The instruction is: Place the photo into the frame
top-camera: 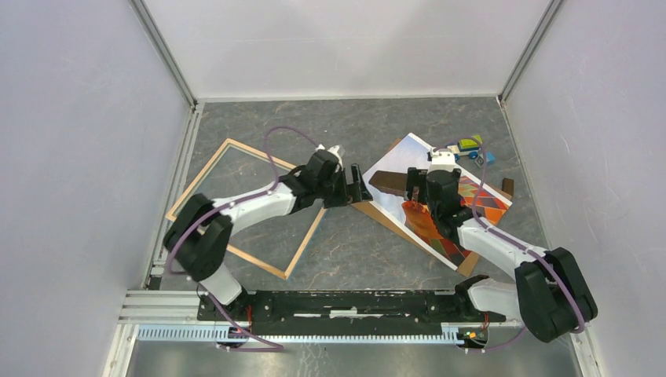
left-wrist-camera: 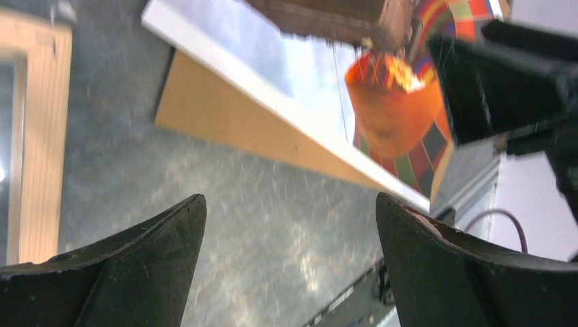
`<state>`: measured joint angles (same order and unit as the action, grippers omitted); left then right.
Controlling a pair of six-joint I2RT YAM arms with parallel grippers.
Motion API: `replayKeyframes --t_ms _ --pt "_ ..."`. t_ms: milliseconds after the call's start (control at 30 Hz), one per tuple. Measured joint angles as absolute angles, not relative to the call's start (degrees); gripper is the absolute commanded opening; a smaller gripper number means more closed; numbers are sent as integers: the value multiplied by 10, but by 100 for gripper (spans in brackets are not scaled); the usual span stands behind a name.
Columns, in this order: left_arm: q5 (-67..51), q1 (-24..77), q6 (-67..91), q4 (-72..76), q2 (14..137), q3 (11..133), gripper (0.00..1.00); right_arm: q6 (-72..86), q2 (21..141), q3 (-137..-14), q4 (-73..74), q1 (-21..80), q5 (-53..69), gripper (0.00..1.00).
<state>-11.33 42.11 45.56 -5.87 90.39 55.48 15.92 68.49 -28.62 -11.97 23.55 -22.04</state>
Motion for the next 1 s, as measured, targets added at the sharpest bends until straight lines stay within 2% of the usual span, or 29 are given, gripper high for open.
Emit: replayKeyframes --t_ms 133,500,1000 --pt "-80 421 439 -65 991 644 99 168 700 -283 -118 217 -220 98" --pt "-27 412 374 -139 1124 839 100 237 761 -283 -119 159 -180 98" --pt "-62 369 359 -201 1237 929 100 270 778 -283 -124 124 -124 98"
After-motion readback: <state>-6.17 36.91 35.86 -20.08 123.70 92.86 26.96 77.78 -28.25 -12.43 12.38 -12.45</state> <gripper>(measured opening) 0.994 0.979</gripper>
